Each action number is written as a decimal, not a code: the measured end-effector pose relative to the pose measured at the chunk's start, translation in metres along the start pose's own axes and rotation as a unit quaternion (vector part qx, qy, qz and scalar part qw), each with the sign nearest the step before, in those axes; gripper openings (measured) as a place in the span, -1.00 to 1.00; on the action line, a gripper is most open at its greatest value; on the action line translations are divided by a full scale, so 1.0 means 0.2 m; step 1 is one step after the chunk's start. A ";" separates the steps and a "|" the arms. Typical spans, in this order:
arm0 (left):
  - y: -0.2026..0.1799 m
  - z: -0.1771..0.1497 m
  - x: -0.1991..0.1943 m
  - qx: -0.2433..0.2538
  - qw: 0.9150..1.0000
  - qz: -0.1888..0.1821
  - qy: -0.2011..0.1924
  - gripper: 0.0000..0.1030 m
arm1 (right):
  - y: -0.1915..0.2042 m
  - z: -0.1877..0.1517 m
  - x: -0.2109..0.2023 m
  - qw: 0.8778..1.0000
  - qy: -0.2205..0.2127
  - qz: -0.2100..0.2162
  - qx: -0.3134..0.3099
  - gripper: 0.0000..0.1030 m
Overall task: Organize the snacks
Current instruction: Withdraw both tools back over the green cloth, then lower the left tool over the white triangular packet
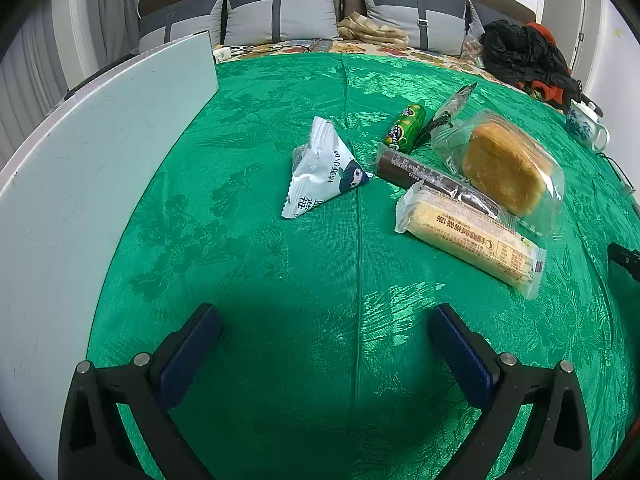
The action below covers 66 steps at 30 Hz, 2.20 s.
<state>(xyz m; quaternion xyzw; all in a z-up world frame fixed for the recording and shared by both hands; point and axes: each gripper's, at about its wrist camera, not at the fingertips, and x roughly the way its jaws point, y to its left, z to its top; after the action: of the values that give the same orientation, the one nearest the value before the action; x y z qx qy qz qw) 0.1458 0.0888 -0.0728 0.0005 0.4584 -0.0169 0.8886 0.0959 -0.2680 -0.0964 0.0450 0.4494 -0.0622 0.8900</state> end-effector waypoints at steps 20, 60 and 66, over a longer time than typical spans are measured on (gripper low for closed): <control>0.08 0.43 0.12 -0.032 0.998 -0.033 0.037 0.81 | 0.00 0.00 0.00 1.000 0.000 0.000 0.000 0.87; 0.19 -0.05 0.04 -0.008 1.000 0.009 0.003 0.99 | 0.00 0.00 0.00 1.000 0.000 0.000 0.000 0.87; 0.20 -0.03 0.04 -0.009 1.000 0.009 0.003 0.99 | 0.00 0.00 0.00 1.000 0.000 0.000 0.000 0.87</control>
<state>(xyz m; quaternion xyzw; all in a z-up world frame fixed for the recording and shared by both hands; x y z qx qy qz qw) 0.1471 0.1286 -0.0827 -0.0030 0.4615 -0.0049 0.8871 0.0964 -0.2680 -0.0965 0.0451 0.4495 -0.0621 0.8900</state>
